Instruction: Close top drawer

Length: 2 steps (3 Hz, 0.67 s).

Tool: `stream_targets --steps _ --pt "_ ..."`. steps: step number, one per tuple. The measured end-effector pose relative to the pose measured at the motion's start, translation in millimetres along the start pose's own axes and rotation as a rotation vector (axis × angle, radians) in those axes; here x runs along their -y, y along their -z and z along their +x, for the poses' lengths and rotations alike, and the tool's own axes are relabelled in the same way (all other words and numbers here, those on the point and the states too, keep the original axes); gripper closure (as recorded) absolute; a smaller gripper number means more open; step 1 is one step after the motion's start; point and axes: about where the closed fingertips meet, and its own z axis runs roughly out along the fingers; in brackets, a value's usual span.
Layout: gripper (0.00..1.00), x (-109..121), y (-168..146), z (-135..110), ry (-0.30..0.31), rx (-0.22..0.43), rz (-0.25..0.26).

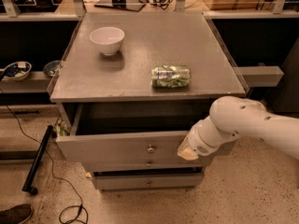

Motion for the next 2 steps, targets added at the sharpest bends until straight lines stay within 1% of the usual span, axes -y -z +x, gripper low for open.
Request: stream_targets --steps 2 --pt "0.11 0.0 0.0 0.0 0.000 0.000 0.000"
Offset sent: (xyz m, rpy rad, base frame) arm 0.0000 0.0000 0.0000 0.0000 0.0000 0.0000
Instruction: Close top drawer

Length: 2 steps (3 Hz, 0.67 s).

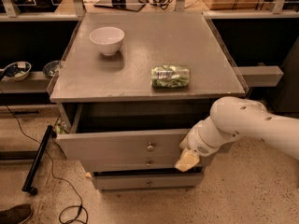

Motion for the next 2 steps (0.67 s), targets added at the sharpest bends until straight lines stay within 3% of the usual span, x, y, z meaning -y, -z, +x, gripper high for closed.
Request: stream_targets --steps 1,2 --pt "0.00 0.0 0.0 0.0 0.000 0.000 0.000" --pt "0.00 0.0 0.0 0.0 0.000 0.000 0.000"
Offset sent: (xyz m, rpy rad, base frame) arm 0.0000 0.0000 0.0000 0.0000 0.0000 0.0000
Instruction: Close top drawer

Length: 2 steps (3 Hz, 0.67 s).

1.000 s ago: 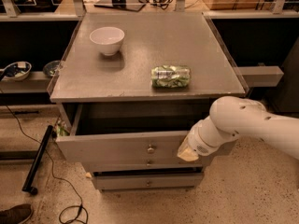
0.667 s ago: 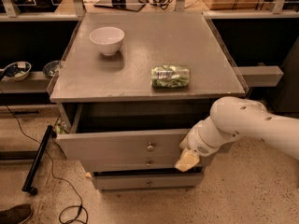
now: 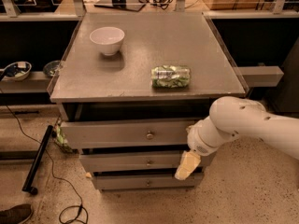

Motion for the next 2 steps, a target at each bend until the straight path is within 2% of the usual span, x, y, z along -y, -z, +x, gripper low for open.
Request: stream_targets --steps 1,2 --pt "0.19 0.0 0.0 0.0 0.000 0.000 0.000" --pt "0.42 0.0 0.0 0.0 0.000 0.000 0.000"
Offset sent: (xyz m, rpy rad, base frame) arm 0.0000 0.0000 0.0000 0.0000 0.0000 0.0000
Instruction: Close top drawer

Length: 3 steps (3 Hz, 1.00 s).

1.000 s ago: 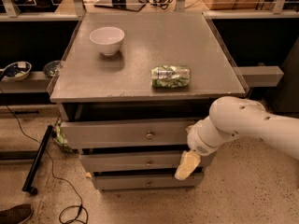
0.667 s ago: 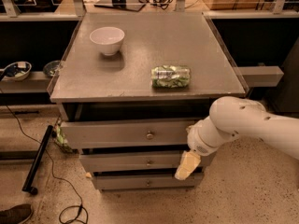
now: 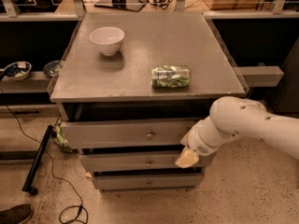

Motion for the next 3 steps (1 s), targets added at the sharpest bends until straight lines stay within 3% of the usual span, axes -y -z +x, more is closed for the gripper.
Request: stream_targets --steps 1,2,3 --pt "0.73 0.0 0.0 0.0 0.000 0.000 0.000" --pt "0.96 0.1 0.0 -0.1 0.000 0.000 0.000" --pt "1.00 20.9 0.6 -14.7 -0.003 0.005 0.008"
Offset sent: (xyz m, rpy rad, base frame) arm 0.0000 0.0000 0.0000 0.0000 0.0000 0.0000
